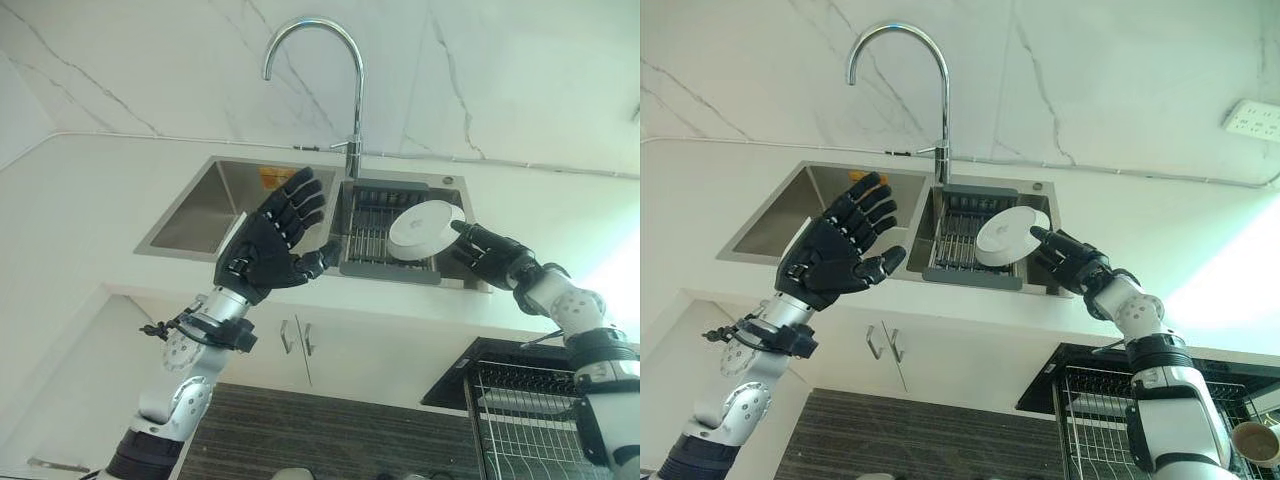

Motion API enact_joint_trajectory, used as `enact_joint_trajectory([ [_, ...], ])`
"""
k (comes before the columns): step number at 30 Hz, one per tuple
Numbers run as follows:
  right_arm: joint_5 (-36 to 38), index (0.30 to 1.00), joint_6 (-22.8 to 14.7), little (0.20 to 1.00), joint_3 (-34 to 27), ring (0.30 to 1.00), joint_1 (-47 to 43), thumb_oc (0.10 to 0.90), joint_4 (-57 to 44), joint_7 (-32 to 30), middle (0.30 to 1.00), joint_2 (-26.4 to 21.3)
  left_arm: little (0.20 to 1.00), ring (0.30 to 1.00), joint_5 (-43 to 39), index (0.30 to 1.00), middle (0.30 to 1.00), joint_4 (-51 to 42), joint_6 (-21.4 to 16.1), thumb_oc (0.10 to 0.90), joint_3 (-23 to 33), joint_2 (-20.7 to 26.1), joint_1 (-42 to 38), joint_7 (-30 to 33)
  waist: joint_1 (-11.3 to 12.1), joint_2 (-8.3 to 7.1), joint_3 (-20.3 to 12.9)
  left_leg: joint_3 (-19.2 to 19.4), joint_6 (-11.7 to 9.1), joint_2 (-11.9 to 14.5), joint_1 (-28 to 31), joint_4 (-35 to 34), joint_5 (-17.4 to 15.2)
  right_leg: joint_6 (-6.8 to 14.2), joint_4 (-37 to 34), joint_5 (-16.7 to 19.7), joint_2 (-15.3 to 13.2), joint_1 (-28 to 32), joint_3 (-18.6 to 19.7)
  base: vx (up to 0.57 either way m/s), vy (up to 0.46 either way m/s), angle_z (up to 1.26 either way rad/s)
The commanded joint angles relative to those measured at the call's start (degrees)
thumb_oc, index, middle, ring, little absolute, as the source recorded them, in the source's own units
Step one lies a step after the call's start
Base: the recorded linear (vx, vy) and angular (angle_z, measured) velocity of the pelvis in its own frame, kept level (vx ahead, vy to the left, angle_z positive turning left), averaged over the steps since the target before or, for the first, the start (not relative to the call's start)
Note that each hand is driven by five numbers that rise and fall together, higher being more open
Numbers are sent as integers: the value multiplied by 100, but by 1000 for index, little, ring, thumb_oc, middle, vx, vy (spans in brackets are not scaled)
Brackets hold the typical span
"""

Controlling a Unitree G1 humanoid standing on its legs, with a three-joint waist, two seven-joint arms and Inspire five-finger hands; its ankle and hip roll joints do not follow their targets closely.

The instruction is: Place the dishes in the dishwasher.

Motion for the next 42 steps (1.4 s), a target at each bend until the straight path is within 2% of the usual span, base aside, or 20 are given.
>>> enact_joint_trajectory([
  [1,351,900,-178,900,108,900,-939,800,158,342,900,-315,900,900,-284,900,900,-430,-445,800,18,265,-635,-35,93,-167,-412,11,-122,30,90,352,-788,551,-287,-325,-172,446,44,15,7,6],
  [7,233,900,-126,900,261,900,-1100,800,323,362,900,-259,900,900,-302,900,900,-445,-447,800,37,289,-571,-28,180,-166,-406,-48,-129,12,73,352,-753,528,-287,-337,-184,472,-15,8,5,2],
  [17,91,900,-299,900,332,900,-1297,800,681,275,900,-295,900,900,-393,900,900,-444,-387,800,134,362,-458,-113,338,-170,-396,-158,-147,-16,45,352,-714,515,-287,-365,-225,531,-149,14,0,8],
  [29,-408,900,-1215,900,286,900,-1362,800,1070,0,900,-151,900,900,-400,900,900,-395,-328,800,68,381,-400,-119,479,-109,-392,-249,-136,-48,46,352,-684,508,-287,-365,-251,577,-230,22,-13,7],
  [31,-523,900,-1529,900,264,900,-1320,800,1065,-79,900,-30,900,900,-394,900,900,-404,-308,800,54,377,-377,-85,511,-84,-399,-262,-137,-49,41,352,-680,506,-287,-367,-258,575,-250,0,0,0],
  [38,-1004,900,-1893,900,286,900,-1275,800,1231,-76,900,208,900,900,-421,900,900,-360,-225,800,33,346,-316,-103,599,-49,-411,-305,-134,-63,20,352,-667,504,-287,-370,-279,567,-290,0,-8,4],
  [39,-1164,846,-1941,846,334,846,-1277,764,1289,-56,846,258,900,900,-371,900,900,-342,-228,800,18,319,-302,-106,611,-42,-408,-311,-139,-58,17,352,-656,499,-287,-369,-278,561,-295,6,-7,10],
  [41,-1260,354,-2039,354,372,354,-1301,436,1430,-59,354,288,900,900,-353,900,900,-316,-223,800,-2,278,-278,-102,634,-31,-407,-319,-137,-57,19,352,-650,494,-287,-374,-268,562,-289,29,6,6],
  [42,-1277,300,-2106,300,362,300,-1322,400,1577,-53,300,329,900,900,-345,900,900,-311,-216,800,-1,263,-220,-105,675,-23,-412,-324,-139,-50,14,352,-639,489,-287,-374,-266,560,-291,41,7,4],
])
